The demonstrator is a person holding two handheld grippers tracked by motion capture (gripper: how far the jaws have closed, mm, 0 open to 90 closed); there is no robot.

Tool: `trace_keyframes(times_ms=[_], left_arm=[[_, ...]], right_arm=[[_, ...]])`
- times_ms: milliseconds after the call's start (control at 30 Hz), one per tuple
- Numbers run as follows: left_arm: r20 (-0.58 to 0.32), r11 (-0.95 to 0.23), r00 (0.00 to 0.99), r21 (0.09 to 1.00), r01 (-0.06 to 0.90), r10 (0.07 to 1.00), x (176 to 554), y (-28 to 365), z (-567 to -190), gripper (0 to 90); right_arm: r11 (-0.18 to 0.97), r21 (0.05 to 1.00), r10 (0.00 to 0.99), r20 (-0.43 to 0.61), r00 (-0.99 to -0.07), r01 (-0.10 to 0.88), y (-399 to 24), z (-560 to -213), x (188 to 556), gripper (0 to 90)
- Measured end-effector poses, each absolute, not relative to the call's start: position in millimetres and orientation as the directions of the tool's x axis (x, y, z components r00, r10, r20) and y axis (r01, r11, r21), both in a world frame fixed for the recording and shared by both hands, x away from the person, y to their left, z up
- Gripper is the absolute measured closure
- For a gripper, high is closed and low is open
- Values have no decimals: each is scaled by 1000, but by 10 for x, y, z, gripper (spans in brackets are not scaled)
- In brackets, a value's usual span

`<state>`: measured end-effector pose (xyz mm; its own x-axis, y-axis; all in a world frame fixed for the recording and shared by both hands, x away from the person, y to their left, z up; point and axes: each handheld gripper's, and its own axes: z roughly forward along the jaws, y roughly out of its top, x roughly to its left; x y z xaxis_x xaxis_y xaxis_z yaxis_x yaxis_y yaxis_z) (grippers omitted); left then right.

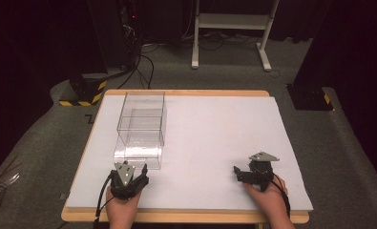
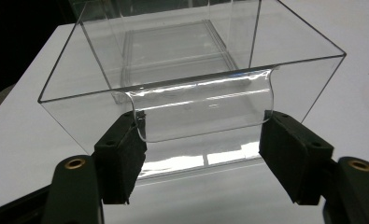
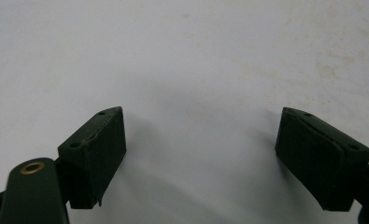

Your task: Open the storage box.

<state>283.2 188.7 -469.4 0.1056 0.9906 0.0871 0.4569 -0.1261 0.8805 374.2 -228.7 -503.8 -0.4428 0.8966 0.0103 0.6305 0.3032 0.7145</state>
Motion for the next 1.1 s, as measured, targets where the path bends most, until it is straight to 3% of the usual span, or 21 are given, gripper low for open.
trace_keyframes(times_ms=[1100], left_arm=[[84,-141,146,885,443,986,2493,1898,-4709,344]], right_arm=[[312,713,896,-1,-444,628,-2282,-5039,3741,161]])
